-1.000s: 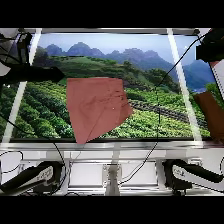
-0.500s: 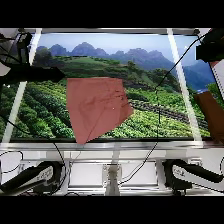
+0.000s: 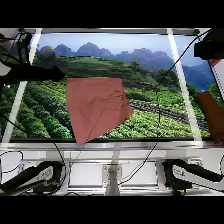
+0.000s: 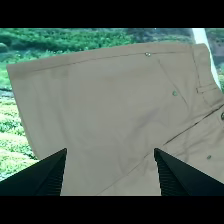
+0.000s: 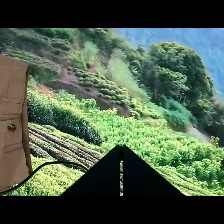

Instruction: Fold the clothes and pants, and hang the long-sleeved shirts on hangers.

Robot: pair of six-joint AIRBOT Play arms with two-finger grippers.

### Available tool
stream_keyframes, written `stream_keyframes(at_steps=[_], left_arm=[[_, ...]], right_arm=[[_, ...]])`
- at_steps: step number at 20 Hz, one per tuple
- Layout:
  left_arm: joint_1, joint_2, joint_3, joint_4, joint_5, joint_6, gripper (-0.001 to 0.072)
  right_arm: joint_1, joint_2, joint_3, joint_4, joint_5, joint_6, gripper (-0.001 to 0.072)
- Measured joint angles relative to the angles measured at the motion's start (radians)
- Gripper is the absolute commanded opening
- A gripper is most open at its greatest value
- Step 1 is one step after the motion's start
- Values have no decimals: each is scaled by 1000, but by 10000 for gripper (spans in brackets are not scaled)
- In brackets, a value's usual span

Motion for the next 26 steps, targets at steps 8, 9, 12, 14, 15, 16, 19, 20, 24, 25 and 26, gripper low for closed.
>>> stream_keyframes(at_steps=[8,9,12,14,15,16,19,20,24,25,26], left_arm=[[0,-37,-1,-3,-27,-8,624],[0,-43,-1,5,-47,-10,617],[0,-58,-2,53,-114,-12,402],[0,-63,-3,73,-141,-15,402],[0,-64,-4,80,-150,-15,402],[0,-64,-6,85,-158,-16,402],[0,-63,-12,93,-187,-43,402],[0,-63,-13,97,-200,-55,401],[0,-52,-16,100,-242,-79,400],[0,-45,-17,100,-243,-79,400],[0,-35,-18,100,-245,-79,401]], right_arm=[[-3,-25,-472,149,-23,-92,337],[-3,-25,-546,198,-65,-103,337],[-3,-26,-721,333,-180,-146,347],[-2,-27,-815,428,-238,-188,445],[3,-29,-851,461,-261,-203,449],[10,-35,-884,488,-286,-214,449],[52,-76,-950,542,-351,-236,449],[67,-97,-962,555,-372,-238,449],[100,-204,-977,596,-437,-206,450],[103,-230,-977,613,-438,-201,450],[106,-255,-977,644,-438,-200,450]])
